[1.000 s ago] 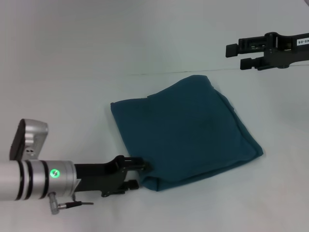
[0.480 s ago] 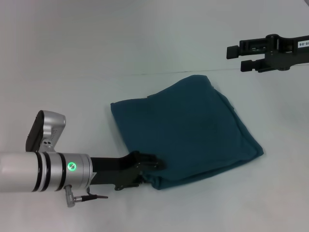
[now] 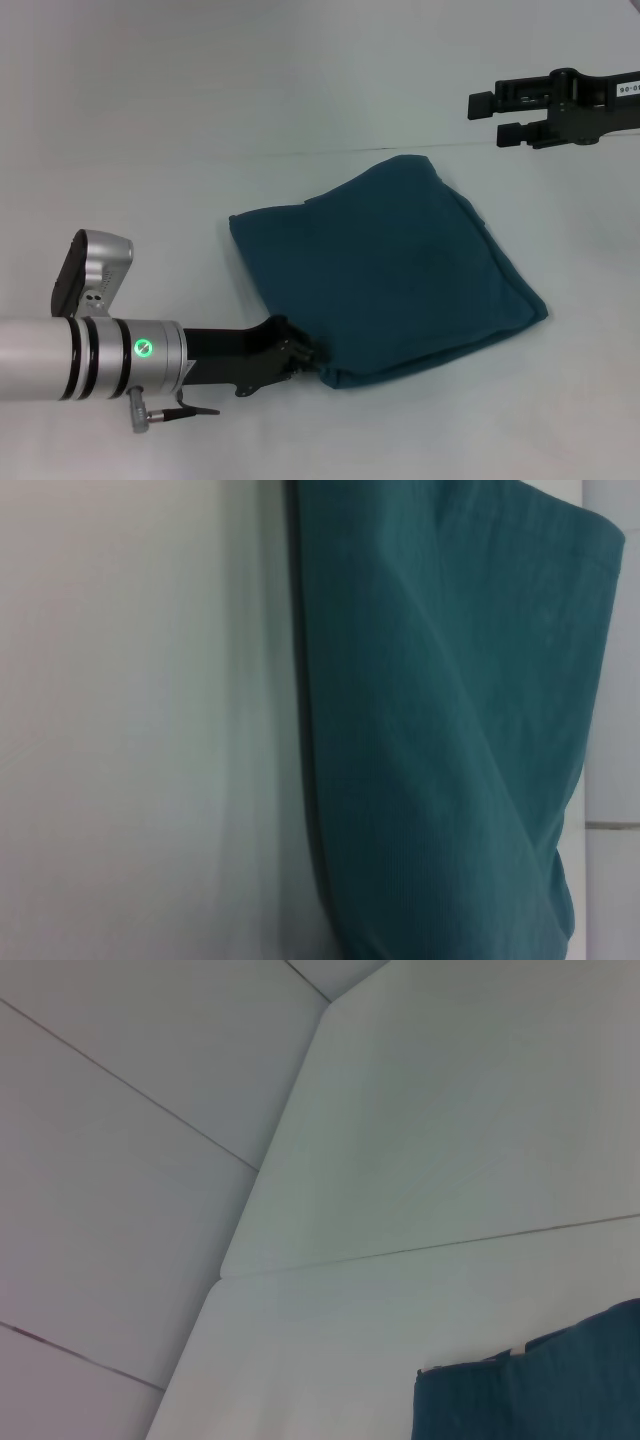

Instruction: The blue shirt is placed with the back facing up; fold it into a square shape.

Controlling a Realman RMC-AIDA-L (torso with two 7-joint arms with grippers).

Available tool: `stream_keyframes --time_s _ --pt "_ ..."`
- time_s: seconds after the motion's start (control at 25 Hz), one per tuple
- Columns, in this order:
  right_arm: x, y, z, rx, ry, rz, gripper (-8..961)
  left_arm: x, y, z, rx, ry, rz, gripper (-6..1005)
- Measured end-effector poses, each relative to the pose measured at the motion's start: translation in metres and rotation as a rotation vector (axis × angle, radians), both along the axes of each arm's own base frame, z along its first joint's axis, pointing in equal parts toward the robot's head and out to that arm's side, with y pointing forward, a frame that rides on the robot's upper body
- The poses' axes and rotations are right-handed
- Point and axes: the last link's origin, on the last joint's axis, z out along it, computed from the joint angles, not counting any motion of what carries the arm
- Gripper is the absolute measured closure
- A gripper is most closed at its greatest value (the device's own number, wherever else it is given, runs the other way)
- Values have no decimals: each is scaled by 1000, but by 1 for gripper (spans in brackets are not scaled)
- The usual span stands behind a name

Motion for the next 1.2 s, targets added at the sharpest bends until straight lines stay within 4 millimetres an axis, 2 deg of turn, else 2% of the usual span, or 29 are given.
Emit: stream_keyframes --time_s 0.24,0.44,0.68,0.72,0.76,0.84,0.96,1.2 --pt "-1 0 0 -1 1 1 87 0 -4 3 -9 -10 -39 887" --pt "0 0 -2 -6 6 -5 87 -11 -7 18 21 -15 -40 966" --pt "1 0 -3 -16 13 -15 87 -39 -15 52 81 -30 3 932" --pt "1 0 -3 -16 14 -17 87 -39 -15 52 81 -30 3 926" --pt "2 0 -3 -17 15 -20 87 -53 -19 66 111 -41 28 920" --pt "3 -1 -3 -16 16 -26 87 -60 -24 74 127 -52 39 909" --pt "4 -1 -3 -17 18 -33 87 -65 -29 81 140 -68 36 891" --pt "4 -1 -4 -22 21 -36 87 -67 -35 78 56 -15 0 857"
